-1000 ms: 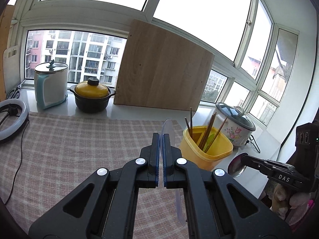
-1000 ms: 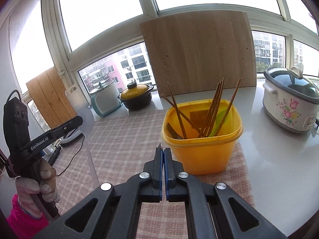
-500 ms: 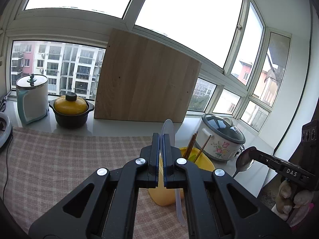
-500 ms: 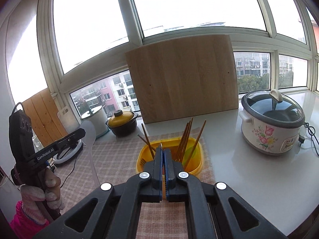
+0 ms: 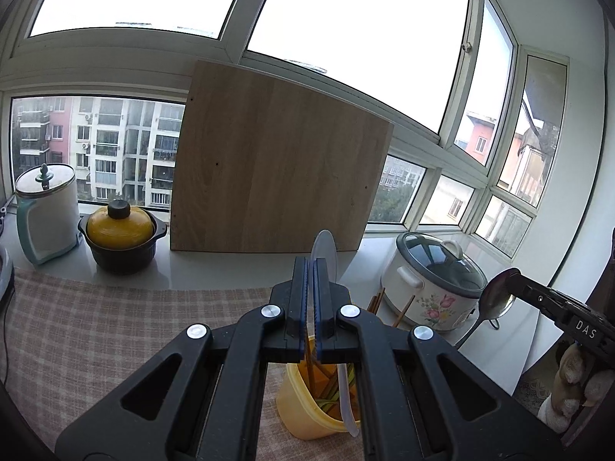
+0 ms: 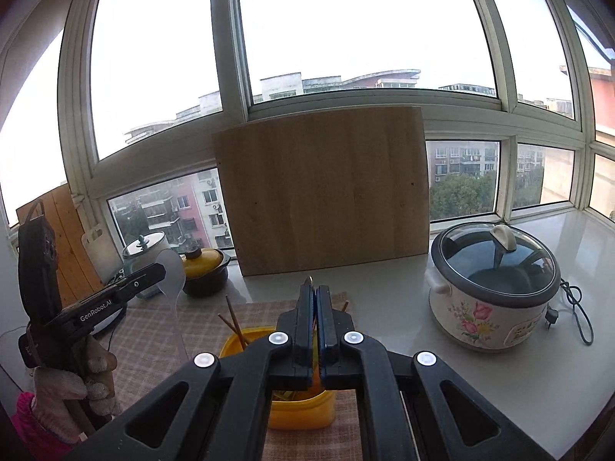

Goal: Organize utensils
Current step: 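Lower both spoons into the yellow container and open both tools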

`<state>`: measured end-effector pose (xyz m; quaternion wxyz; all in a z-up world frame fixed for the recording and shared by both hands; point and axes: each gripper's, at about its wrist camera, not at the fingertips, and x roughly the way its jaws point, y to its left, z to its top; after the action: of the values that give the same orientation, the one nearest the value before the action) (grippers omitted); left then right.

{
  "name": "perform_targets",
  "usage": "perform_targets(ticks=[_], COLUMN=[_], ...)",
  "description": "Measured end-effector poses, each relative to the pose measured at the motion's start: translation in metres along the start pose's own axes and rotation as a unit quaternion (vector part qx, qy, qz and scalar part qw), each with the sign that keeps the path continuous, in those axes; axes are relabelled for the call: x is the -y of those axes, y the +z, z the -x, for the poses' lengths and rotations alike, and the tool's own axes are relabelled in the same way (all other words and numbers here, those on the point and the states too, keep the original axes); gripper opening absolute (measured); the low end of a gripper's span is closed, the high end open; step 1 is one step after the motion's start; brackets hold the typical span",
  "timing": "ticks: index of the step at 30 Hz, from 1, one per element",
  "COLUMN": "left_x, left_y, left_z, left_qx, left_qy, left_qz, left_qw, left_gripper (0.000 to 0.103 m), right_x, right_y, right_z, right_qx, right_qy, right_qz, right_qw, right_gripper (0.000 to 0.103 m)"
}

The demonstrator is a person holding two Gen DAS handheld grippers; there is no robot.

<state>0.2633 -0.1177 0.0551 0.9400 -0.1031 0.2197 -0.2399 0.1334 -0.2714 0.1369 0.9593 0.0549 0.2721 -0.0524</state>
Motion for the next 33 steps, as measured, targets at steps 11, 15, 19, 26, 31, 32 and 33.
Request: perform_targets(ticks=[11,15,19,26,31,32,33], left_x=[0.007,0.008,0.008,0.013,0.013,0.013,0.014], left_y=[-0.014,-0.024,-0.031,-0.038,-0.04,-0.041,-0.041], left_z=[-0.037,-0.041,-0.042,-0.037,-0.036,-0.035,-0.034], left_qx=[0.0,-0.007,-0.014,-0.025,-0.037,-0.038,-0.04], left_qy=[0.033,0.031,0.025,0.012,0.001,-0.001,-0.002], left_qz=[-0.016,-0.02,-0.019,-0.023,-0.017,-0.016,-0.017], left_qw=[0.9993,0.9993,0.9994,0.9994,0.9992,0.9991,0.9991], left_gripper=[0.0,0.0,0.0,0.0,0.0,0.0,0.0], right_x=[0.007,0.009,0.007,0.003,0.003,0.003,0.004], right_y=[-0.012,-0.019,-0.026,-0.033,-0.035,-0.035,-0.036], right_z=[-0.032,-0.04,-0.046,-0.049,-0.048,-0.048,-0.047], right_qx=[-0.032,-0.044,-0.058,-0.064,-0.064,-0.064,-0.064], right_qy=[-0.008,-0.002,-0.002,-0.006,-0.007,-0.006,-0.007], right_qz=[0.011,0.006,0.005,0.011,0.01,0.009,0.008], right_qw=[0.999,0.999,0.998,0.998,0.998,0.998,0.998], right_gripper=[0.0,0.0,0.0,0.0,0.001,0.002,0.004])
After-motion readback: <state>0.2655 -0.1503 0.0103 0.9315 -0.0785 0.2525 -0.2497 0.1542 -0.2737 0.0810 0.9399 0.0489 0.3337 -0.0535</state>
